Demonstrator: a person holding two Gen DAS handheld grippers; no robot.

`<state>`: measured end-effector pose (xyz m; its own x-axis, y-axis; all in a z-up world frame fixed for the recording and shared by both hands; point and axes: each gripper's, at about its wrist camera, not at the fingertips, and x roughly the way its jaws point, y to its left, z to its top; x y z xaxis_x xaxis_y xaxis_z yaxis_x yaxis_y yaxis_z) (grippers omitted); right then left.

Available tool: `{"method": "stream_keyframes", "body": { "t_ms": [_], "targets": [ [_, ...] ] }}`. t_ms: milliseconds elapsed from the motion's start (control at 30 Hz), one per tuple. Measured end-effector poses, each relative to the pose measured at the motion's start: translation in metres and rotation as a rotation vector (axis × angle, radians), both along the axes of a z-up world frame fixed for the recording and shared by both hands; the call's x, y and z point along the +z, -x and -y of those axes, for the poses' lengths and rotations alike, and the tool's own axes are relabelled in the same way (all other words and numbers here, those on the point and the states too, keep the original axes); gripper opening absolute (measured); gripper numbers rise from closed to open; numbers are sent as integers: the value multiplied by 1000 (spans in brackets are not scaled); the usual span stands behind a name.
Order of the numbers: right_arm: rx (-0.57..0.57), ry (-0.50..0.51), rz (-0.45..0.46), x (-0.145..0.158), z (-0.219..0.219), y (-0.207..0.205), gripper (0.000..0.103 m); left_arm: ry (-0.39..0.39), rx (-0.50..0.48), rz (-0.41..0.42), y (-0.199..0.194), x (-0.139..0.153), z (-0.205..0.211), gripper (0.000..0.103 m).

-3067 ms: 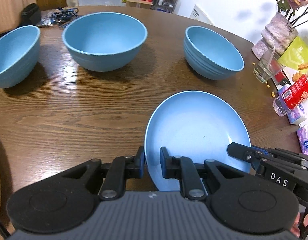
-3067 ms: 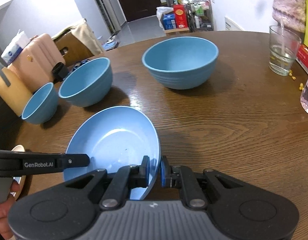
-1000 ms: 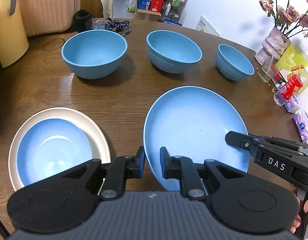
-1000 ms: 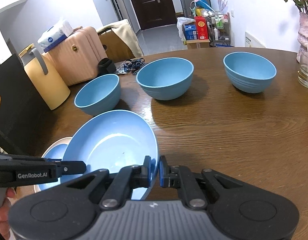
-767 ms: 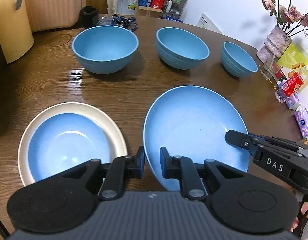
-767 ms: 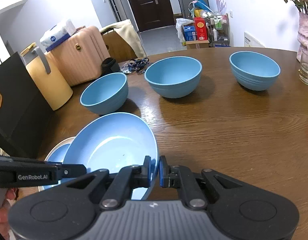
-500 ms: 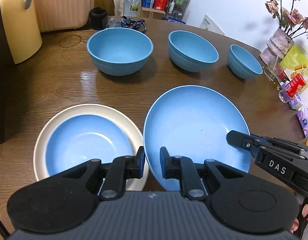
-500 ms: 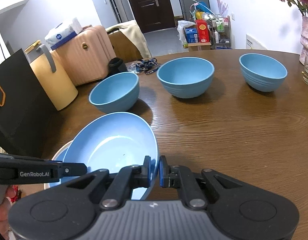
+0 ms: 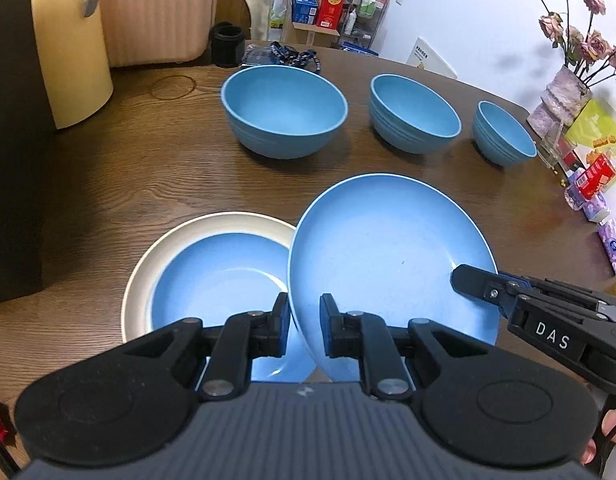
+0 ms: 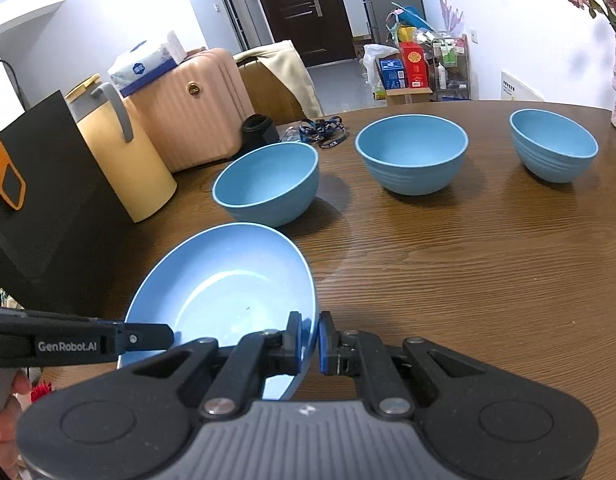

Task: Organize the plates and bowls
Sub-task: 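Carry the small blue plate with both grippers toward the stacked plates, then lower the small blue plate onto the stacked plates and open both grippers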

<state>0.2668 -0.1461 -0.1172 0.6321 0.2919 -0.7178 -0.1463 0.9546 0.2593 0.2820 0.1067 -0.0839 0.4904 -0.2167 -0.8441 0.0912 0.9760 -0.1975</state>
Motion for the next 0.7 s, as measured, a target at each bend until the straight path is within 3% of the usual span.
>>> {"method": "stream_keyframes", "body": {
  "t_ms": [700],
  "targets": [
    [58,12,-53,-19,-72,-29,8,-32,40,-24,-17,-16,-61,16]
  ]
}}
